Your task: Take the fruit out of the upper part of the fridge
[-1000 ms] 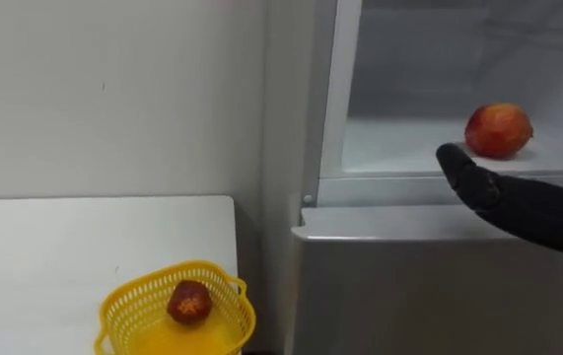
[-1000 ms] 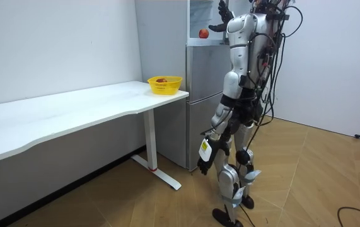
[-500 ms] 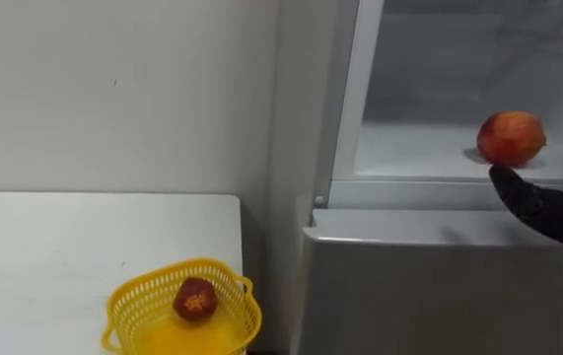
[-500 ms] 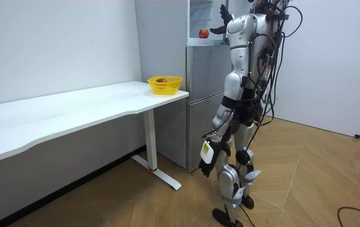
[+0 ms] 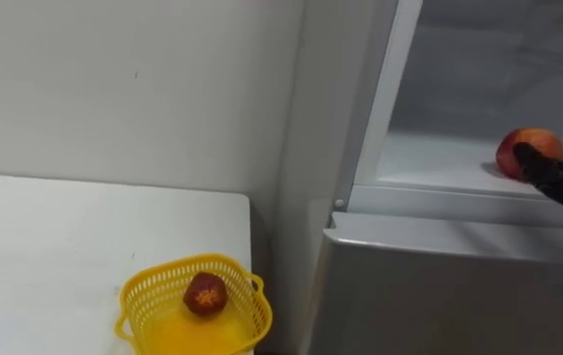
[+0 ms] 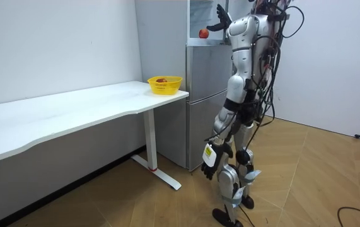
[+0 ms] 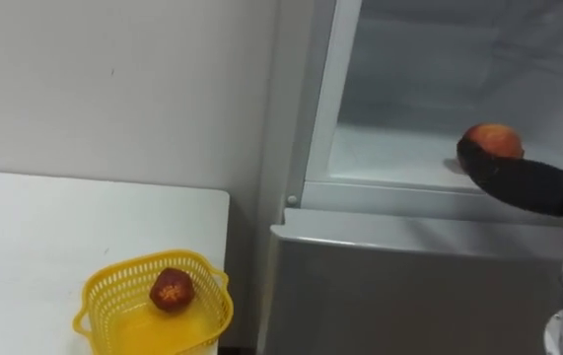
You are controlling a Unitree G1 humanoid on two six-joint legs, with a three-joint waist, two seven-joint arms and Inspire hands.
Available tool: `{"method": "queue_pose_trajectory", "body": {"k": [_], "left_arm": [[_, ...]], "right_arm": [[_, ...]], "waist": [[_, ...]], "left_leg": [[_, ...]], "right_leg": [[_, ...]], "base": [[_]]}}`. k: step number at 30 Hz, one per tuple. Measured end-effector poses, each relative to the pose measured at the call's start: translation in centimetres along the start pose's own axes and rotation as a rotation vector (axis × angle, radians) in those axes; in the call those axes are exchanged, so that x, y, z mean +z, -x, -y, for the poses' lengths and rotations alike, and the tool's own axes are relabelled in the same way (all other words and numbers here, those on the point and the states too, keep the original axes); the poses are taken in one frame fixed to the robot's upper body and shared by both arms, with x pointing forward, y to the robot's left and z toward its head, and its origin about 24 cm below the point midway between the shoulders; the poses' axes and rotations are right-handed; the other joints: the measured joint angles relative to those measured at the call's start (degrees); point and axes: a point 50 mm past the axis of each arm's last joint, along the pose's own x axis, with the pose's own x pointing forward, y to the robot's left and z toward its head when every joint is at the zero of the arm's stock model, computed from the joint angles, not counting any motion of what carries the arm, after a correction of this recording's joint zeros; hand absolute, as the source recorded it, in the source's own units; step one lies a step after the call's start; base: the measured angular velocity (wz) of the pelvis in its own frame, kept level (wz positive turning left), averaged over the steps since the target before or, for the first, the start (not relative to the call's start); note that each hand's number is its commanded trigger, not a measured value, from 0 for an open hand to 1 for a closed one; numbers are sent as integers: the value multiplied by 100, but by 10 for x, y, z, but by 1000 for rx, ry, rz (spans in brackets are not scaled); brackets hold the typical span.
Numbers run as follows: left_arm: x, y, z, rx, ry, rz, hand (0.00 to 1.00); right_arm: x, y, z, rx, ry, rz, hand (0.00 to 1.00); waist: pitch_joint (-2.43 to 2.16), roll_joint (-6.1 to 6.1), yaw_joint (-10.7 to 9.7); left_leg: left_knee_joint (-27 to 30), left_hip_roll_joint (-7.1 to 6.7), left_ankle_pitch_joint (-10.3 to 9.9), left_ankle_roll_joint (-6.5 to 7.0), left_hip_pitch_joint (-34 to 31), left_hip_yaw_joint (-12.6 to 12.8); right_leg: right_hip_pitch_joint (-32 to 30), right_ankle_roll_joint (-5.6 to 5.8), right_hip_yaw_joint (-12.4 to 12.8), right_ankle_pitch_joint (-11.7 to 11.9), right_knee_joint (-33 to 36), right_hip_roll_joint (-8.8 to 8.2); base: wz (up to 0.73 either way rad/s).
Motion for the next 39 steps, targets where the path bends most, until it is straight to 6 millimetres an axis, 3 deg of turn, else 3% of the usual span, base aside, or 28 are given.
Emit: {"method": "queue_pose_trajectory", "body": {"k": [8, 14, 20, 34, 39], "left_arm": [[1, 1, -1, 0, -1, 10, 0], [-3, 1, 2, -20, -1, 0, 0], [-2, 2, 1, -20, -2, 4, 0], [-10, 3, -4, -23, 12, -32, 0], [-15, 4, -11, -6, 5, -47, 0]], "right_arm": [[-13, -3, 6, 39, 56, -60, 0], [-13, -6, 10, 41, 82, -54, 0], [-35, -10, 13, 54, 104, -171, 0], [-38, -22, 7, 85, 40, -230, 0], [-42, -21, 8, 87, 46, -261, 0]], "waist": [[-45, 133, 41], [-43, 58, 97], [-53, -75, 166], [-57, -66, 138], [-56, -121, 134]], "left_leg": [[7, -4, 1, -2, -7, -68], [17, -8, 2, -2, -9, -94], [43, -22, 2, -1, -16, -161], [73, -33, 2, -3, -141, -329], [162, -63, 2, -2, -243, -460]], "right_leg": [[-12, -3, -57, -3, 12, -10], [21, -3, -93, -5, 11, -41], [30, 0, -157, -10, 2, -60], [20, 1, -313, -14, -3, -76], [18, 13, -431, -26, 3, -79]], "base": [[3], [1], [5], [5], [12]]}}
